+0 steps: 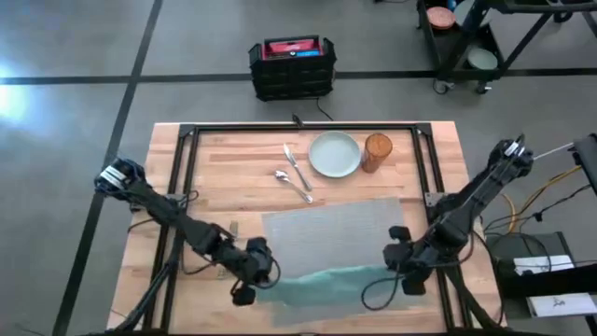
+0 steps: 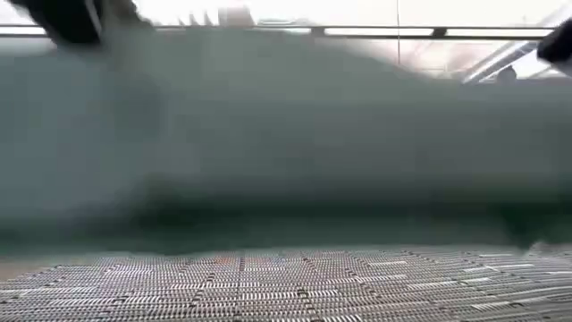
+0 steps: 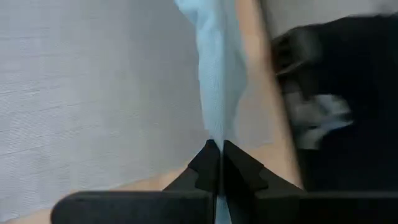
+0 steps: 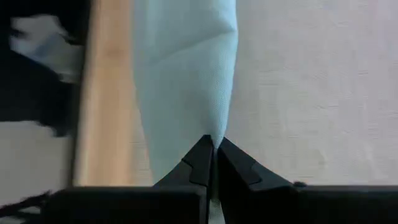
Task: Set table place
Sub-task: Fold the blue napkin on the gray placemat
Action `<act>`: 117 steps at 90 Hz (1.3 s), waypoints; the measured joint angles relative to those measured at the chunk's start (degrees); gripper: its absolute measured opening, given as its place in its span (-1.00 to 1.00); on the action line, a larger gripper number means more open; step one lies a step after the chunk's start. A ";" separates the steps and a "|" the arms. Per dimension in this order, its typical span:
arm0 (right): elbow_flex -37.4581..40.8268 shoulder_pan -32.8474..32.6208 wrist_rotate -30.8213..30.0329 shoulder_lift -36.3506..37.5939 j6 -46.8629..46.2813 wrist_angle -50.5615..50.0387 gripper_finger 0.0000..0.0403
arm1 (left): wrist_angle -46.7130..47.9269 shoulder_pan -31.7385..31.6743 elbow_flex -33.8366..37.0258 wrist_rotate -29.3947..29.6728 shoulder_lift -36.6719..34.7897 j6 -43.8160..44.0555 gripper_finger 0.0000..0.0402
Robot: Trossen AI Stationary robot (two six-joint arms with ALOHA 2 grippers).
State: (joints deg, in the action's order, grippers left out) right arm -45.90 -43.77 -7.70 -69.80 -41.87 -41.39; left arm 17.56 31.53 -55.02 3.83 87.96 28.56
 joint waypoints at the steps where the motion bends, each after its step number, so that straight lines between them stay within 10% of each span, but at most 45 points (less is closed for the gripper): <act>1: 0.50 0.24 -0.06 -0.06 -0.21 0.02 -1.00 | 0.11 -0.25 0.37 0.06 0.11 -0.22 -1.00; 50: 11.20 2.93 -2.69 -2.34 -13.02 0.31 -0.97 | 0.12 -4.92 9.05 0.35 0.78 2.02 -0.98; 79: 3.82 3.08 6.25 -0.85 -12.08 -9.82 -0.40 | 15.26 -5.08 2.98 -0.31 -2.49 3.24 -0.38; 117: 6.27 -0.37 -8.16 -5.31 -1.36 17.01 -0.13 | -13.94 -4.60 0.41 7.21 7.10 -1.13 -0.13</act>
State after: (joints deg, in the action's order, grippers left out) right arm -39.63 -44.13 -15.86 -75.11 -43.22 -24.38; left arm 3.62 26.94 -54.61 11.04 95.07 27.43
